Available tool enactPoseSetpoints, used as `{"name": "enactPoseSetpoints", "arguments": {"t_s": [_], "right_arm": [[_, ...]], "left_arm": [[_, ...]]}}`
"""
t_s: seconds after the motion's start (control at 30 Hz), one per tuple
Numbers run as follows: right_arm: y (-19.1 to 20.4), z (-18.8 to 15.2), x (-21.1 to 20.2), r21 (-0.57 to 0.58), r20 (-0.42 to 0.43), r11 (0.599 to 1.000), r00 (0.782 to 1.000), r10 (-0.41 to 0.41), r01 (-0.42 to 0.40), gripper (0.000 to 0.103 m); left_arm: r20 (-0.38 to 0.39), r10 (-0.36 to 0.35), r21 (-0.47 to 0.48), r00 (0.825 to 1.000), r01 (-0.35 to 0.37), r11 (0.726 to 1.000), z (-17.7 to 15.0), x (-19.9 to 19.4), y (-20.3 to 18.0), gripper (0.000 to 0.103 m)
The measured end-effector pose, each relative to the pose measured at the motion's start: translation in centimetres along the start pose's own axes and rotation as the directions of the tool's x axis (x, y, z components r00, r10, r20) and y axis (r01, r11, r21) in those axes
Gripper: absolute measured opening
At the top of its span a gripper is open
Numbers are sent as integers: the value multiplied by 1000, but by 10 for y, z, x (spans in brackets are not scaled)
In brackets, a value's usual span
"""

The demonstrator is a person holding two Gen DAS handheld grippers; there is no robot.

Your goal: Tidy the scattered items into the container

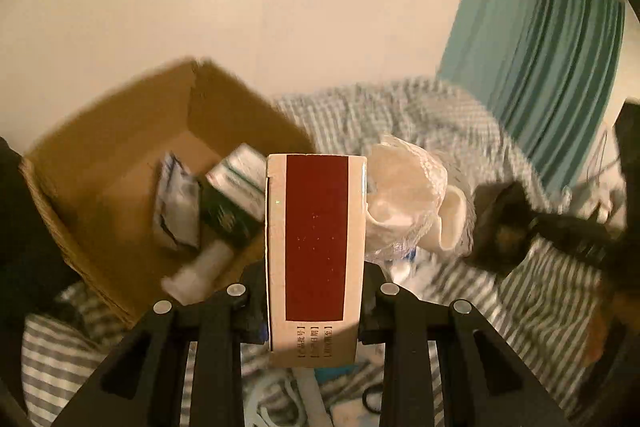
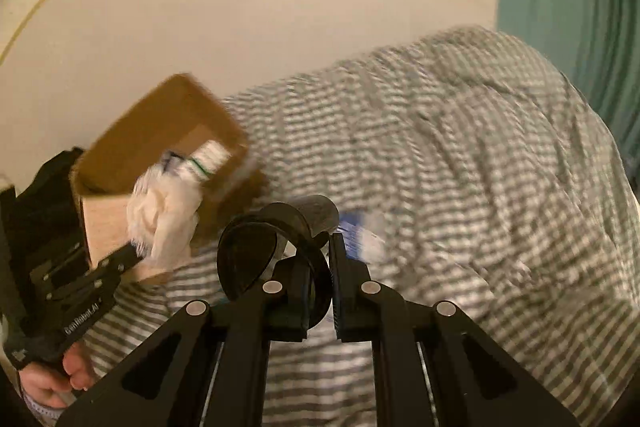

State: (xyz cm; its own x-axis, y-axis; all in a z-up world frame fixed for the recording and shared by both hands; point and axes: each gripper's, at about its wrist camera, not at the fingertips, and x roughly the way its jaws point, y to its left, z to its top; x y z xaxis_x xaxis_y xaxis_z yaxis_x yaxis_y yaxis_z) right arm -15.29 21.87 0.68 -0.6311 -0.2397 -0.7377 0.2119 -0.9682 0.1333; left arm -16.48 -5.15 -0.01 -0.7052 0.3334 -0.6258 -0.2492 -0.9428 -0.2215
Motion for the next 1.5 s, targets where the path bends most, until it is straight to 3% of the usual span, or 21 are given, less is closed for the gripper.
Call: {"name": "enactPoseSetpoints", "arguments": {"t_s": [0.13,0.3,0.4,0.53,0.57,0.63,0.67,0.7,0.8,1.03,1.13,1.2,1.3,1.37,1.43,1.5], "right_arm": [[45,24,8,-76,1,995,998,69,-69,8],[98,61,41,-105,-41,981,986,160,-164,8],[125,77,69,-127,-78,978,984,158,-167,8],[154,91,111,-156,-128,978,985,118,-138,9],[157,92,115,-164,-123,979,987,103,-123,12],[159,96,124,-165,-108,981,990,88,-105,38],[160,97,126,-160,-108,981,990,96,-112,59],[159,98,125,-152,-95,981,990,106,-120,63],[158,101,115,-160,-65,980,992,110,-119,63],[131,88,63,-177,-53,979,994,96,-104,63],[112,71,40,-193,-62,978,995,72,-83,63],[98,57,27,-204,-66,977,997,44,-57,63],[70,25,9,-225,-74,974,997,-30,12,63],[56,5,7,-234,-77,970,993,-84,64,63],[40,-17,13,-226,-87,969,989,-122,100,63],[28,-38,23,-210,-112,970,982,-149,123,63]], "left_arm": [[85,70,-6,994,-70,998,20,-20,22,29],[73,139,-63,988,-134,989,24,-5,67,29],[45,215,-56,976,-212,976,19,14,83,29],[35,220,-75,975,-217,973,14,31,96,31],[35,228,-83,973,-224,971,13,33,97,36],[36,241,-97,970,-237,967,12,37,100,55],[39,245,-102,969,-240,966,10,36,102,70],[49,249,-108,967,-243,964,11,35,101,78],[63,259,-122,964,-250,960,15,29,101,85],[-21,227,-74,974,-228,971,8,24,78,86],[-102,162,-33,981,-166,986,-4,26,61,86],[-193,104,-6,976,-108,994,-19,29,51,86],[-221,89,51,971,-80,995,-40,25,37,86],[-272,81,75,959,-63,995,-56,24,29,86],[-273,151,81,950,-134,988,-70,23,23,86],[-295,138,54,946,-127,990,-83,26,22,86]]}}
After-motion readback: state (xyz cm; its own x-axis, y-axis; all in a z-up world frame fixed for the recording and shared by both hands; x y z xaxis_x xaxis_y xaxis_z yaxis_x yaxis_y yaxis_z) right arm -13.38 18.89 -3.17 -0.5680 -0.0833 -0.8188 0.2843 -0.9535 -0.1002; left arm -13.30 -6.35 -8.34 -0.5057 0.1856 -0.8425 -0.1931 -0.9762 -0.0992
